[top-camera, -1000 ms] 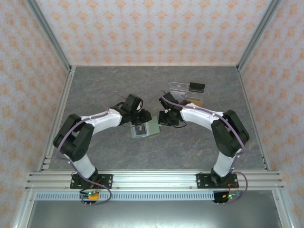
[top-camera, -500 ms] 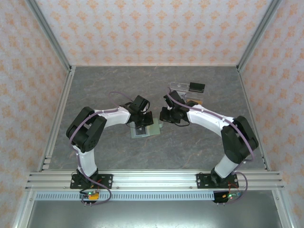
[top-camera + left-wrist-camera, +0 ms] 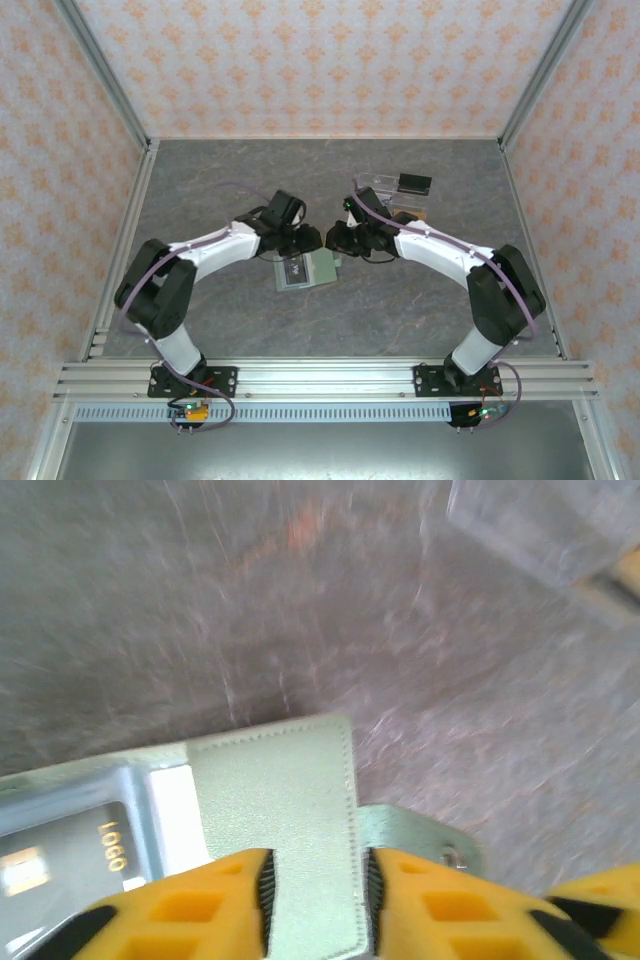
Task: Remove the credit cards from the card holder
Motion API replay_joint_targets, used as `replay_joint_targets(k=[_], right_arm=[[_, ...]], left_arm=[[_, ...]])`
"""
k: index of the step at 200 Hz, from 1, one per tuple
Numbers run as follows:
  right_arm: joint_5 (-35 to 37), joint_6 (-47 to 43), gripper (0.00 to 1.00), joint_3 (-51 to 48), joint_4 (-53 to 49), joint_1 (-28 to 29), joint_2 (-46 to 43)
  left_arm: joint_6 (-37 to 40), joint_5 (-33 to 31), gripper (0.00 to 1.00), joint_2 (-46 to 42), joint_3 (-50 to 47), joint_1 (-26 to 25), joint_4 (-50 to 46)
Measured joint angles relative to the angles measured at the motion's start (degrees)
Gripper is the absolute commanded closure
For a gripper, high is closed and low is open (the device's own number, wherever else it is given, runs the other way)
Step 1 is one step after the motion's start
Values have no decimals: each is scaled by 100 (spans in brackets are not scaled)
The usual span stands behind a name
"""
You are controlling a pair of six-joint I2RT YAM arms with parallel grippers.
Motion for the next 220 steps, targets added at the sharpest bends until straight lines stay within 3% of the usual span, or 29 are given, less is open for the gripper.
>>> replay_joint_targets(k=[53, 120, 220], right_arm=[[-758, 63, 63, 393, 133, 17, 699], [-1255, 26, 71, 874, 107, 192, 1644], [-1279, 22, 71, 907, 136, 195, 1969]], left_arm=[[-251, -348, 63, -654, -1036, 678, -66], [-522, -229, 79, -837, -1513, 678, 39], [-551, 33, 81, -636, -1521, 678, 286]])
